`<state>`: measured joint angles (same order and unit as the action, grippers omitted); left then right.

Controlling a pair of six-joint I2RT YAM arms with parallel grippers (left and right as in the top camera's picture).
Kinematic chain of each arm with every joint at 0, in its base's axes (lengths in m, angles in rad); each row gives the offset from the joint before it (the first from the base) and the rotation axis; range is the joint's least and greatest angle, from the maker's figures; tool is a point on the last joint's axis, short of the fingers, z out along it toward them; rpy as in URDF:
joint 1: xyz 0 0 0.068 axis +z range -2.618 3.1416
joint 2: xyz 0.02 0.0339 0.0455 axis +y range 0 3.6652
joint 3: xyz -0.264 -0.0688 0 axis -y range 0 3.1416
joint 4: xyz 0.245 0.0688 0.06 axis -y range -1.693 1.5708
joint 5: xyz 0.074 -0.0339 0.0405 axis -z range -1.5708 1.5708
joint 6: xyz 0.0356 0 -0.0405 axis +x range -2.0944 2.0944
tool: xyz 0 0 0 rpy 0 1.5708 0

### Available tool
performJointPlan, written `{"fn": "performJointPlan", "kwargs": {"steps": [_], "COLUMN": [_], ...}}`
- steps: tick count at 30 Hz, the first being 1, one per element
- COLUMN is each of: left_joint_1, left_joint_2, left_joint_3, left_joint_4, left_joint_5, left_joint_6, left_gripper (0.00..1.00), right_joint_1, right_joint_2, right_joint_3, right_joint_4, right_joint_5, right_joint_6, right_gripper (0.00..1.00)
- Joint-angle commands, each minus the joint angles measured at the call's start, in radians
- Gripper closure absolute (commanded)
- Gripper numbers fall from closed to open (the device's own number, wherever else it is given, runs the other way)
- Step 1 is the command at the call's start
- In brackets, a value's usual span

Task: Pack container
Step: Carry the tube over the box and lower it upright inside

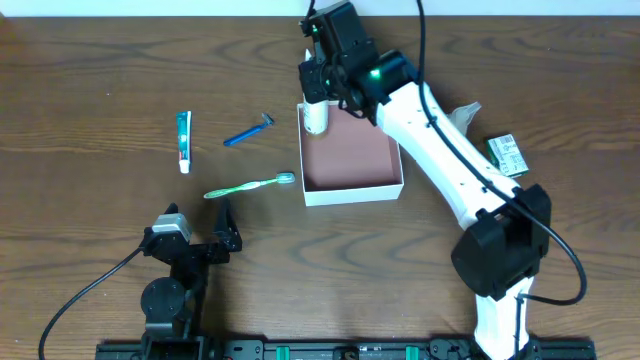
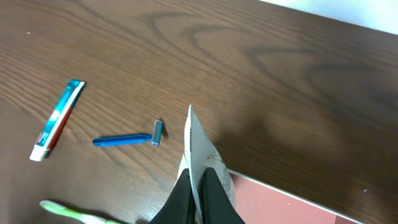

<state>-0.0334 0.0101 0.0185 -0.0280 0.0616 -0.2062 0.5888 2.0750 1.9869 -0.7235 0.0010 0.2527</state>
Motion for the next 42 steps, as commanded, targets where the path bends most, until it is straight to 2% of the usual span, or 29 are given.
{"fn": "performJointPlan", "kwargs": {"steps": [1,7,19,30,33,38,39,42], "left_joint_1": [0.005,0.005,0.005,0.005,0.005,0.005,0.005,0.005], "left_joint_2": [-0.006,-0.006,-0.006,-0.006,-0.006,-0.006,-0.006,-0.006], "left_joint_3": [-0.014,-0.014,-0.014,-0.014,-0.014,-0.014,-0.014,-0.014], "left_joint_4": [-0.039,-0.039,-0.039,-0.039,-0.039,-0.039,-0.039,-0.039], "left_joint_5": [0.010,0.010,0.010,0.010,0.010,0.010,0.010,0.010], "left_joint_6": [0.002,0.002,0.002,0.002,0.002,0.002,0.002,0.002], "left_gripper": [0.02,0.02,0.02,0.02,0.02,0.02,0.02,0.02], "right_joint_1": [0.030,0.054,0.053,0.053,0.051,0.051,0.052,0.052], "right_joint_2": [-0.011,-0.011,0.067,0.071,0.071,0.071,0.070,0.062], "right_joint_3": [0.025,0.025,0.025,0.025,0.025,0.025,0.025,0.026], "right_joint_4": [0.034,0.078,0.096,0.111,0.111,0.111,0.113,0.106], "right_joint_5": [0.069,0.123,0.123,0.131,0.131,0.130,0.130,0.129], "right_joint_6": [0.012,0.012,0.013,0.012,0.012,0.008,0.002,0.001], "right_gripper": [0.99,0.99,0.99,0.98,0.68,0.41,0.37,0.35]}}
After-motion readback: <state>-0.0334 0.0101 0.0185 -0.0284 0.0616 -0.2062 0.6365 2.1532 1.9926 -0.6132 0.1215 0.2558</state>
